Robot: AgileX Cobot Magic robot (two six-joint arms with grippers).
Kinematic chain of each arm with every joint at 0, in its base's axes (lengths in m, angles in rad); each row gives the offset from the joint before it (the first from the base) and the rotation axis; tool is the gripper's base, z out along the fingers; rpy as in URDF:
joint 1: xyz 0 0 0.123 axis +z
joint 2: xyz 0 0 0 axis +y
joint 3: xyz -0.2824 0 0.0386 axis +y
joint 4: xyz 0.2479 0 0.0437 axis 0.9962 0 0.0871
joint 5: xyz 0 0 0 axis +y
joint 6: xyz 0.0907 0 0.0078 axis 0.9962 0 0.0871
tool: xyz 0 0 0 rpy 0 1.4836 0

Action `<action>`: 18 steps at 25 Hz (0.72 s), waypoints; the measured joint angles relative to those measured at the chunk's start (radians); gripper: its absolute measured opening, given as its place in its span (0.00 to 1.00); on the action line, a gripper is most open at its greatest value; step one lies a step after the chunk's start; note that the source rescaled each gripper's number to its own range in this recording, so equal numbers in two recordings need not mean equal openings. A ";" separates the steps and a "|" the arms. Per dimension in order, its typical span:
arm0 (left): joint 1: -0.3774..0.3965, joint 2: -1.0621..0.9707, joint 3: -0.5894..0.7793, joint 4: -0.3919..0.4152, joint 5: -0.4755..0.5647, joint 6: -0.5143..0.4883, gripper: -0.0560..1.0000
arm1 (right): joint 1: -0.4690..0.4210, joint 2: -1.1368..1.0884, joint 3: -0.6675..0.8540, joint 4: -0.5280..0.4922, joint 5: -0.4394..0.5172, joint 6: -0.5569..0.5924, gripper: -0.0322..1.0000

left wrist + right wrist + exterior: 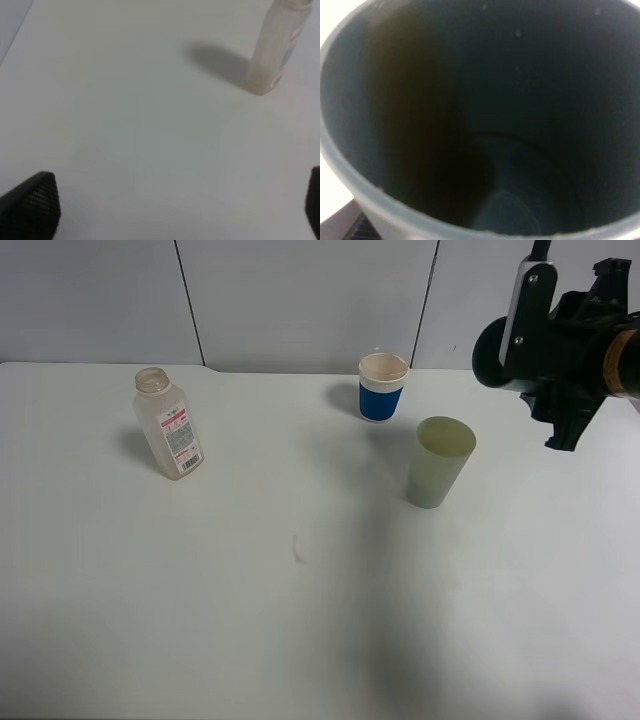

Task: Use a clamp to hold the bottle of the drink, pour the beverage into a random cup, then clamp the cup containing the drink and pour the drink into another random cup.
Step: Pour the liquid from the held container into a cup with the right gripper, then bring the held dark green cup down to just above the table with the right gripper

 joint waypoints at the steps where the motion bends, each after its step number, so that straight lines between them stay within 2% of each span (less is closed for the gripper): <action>1: 0.000 0.000 0.000 0.000 0.000 0.000 1.00 | 0.000 0.000 0.000 0.001 -0.011 0.075 0.03; 4: 0.000 0.000 0.000 0.000 0.000 0.000 1.00 | 0.000 0.000 0.000 0.001 -0.019 0.264 0.03; 6: 0.000 0.000 0.000 0.000 0.000 0.000 1.00 | 0.000 0.000 0.000 0.008 -0.019 0.358 0.03; 7: 0.000 0.000 0.000 0.000 0.000 0.000 1.00 | 0.000 0.000 0.000 0.008 -0.019 0.358 0.03; 10: 0.000 0.000 0.000 0.000 0.000 0.000 1.00 | 0.000 0.000 -0.002 0.033 -0.032 0.521 0.03; 14: 0.000 0.000 0.000 0.000 0.000 0.000 1.00 | 0.000 0.000 -0.039 0.096 -0.103 0.609 0.03; 18: 0.000 0.000 0.000 0.000 0.000 0.000 1.00 | 0.000 0.001 -0.110 0.217 -0.216 0.622 0.03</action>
